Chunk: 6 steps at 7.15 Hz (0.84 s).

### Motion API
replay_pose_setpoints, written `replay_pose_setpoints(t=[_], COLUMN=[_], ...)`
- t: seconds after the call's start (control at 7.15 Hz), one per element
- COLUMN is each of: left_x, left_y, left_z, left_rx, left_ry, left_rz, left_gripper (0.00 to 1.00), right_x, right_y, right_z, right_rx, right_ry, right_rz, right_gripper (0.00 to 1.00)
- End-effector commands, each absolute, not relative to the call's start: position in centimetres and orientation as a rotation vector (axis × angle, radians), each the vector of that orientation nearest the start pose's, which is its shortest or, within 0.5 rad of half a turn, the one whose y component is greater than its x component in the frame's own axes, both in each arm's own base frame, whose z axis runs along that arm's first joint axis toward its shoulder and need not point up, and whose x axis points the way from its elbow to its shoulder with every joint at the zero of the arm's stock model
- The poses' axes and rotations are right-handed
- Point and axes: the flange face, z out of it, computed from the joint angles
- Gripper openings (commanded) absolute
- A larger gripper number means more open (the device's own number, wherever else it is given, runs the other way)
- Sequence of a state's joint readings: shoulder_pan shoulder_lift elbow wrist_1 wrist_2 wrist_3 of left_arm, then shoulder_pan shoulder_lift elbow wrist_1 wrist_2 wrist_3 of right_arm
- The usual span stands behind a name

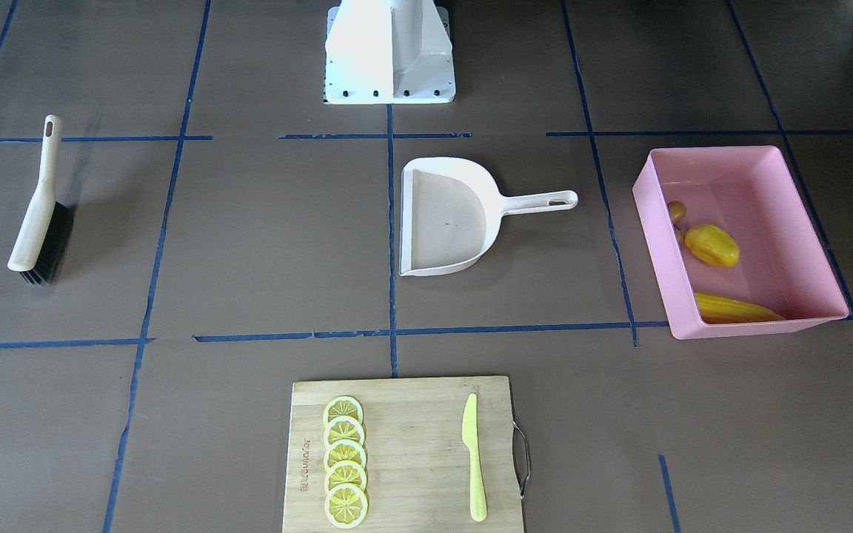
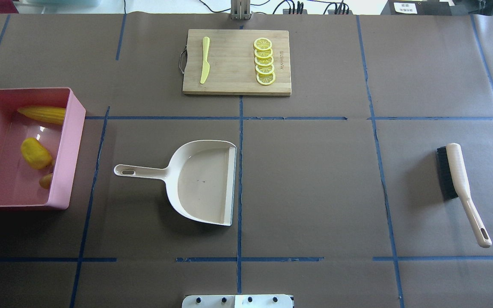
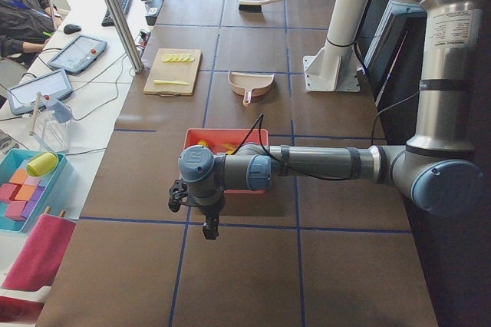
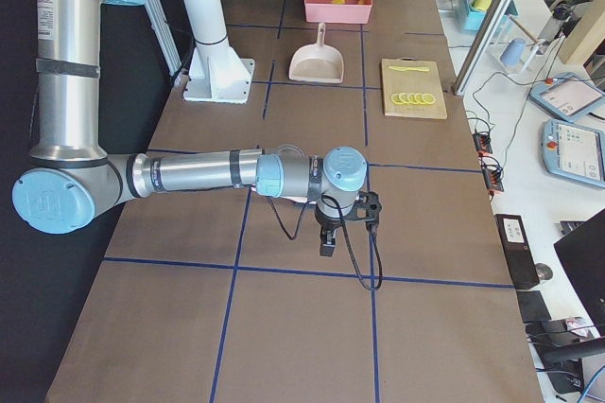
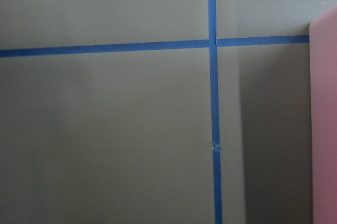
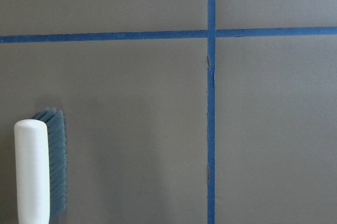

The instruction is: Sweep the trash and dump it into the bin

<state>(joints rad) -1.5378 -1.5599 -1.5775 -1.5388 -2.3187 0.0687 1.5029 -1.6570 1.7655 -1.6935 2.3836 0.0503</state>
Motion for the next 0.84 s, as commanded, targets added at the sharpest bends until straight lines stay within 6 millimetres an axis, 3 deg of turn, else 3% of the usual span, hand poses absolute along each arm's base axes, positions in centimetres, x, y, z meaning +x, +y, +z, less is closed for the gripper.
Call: replay_pose_setpoints(t=[0.0, 0.28, 0.56, 0.7], left_x=[-5.1, -5.1, -5.1, -5.1], left_y=[-49.0, -49.0, -49.1, -49.2], left_z=[66.3, 66.1, 65.9, 65.9], left_rx=[-0.010, -0.006, -0.003, -0.003], left_ry=[0.748, 0.748, 0.746, 0.746], left_rz=[0.090, 0.090, 0.091, 0.091], left_gripper=[1.00, 1.00, 1.00, 1.00], right_x=[3.5, 5.0, 6.8, 7.2], right_y=[-44.7, -43.6, -43.7, -44.0], right_z=[62.3, 63.4, 64.0, 65.3], right_rx=[-0.067, -0.060, -0.044, -0.016], right_ry=[-0.811, -0.817, -0.818, -0.815], right_rz=[-0.018, -0.013, 0.031, 0.042], right_gripper=[1.00, 1.00, 1.00, 1.00])
